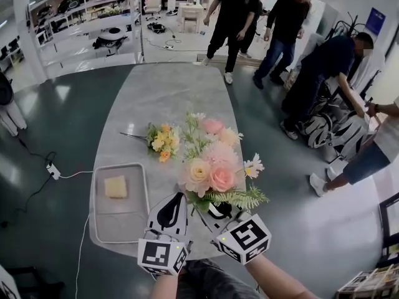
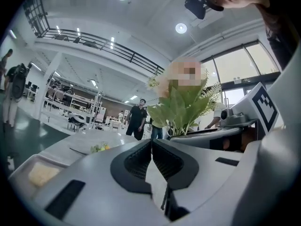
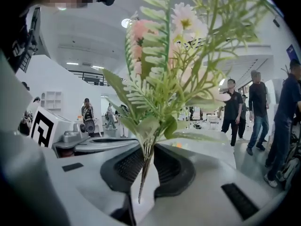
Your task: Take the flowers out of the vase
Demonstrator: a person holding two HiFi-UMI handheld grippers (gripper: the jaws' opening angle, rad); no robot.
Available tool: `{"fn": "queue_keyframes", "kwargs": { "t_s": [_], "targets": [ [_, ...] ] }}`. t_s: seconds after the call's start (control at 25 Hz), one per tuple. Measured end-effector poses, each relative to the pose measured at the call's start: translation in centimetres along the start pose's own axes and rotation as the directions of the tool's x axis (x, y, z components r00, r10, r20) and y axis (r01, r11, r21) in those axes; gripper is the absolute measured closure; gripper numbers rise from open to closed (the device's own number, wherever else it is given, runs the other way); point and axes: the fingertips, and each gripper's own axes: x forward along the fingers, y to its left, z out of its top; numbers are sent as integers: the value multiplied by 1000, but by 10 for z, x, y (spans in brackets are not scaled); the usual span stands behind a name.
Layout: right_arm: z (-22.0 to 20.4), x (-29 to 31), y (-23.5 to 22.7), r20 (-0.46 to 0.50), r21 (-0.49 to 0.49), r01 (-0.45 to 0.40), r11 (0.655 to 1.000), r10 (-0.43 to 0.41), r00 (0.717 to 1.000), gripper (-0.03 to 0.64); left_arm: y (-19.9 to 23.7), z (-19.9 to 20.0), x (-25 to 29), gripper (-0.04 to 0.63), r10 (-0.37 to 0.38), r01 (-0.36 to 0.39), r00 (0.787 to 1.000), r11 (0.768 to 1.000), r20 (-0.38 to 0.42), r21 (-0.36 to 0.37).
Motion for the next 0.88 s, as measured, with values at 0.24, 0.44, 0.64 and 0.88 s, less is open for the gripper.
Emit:
{"fn": "queue_keyframes", "kwargs": {
  "t_s": [0.24, 0.44, 0.64, 0.88],
  "targets": [
    [-22, -8, 8, -51, 31, -17, 999, 19, 998, 545, -10, -14, -8, 580, -2, 2, 999, 1000, -32, 7],
    [-33, -8, 11, -75, 53, -25, 998, 29, 997, 545, -8, -20, -12, 580, 10, -10, 999, 1000, -44, -2],
    [-38, -8, 13, -86, 69, -35, 997, 41, 995, 545, -9, -25, -16, 580, 6, -5, 998, 1000, -55, 4],
    [-47, -11, 14, -105, 84, -46, 995, 55, 993, 545, -15, -30, -14, 580, -1, 1, 998, 1000, -67, 9]
  ]
}}
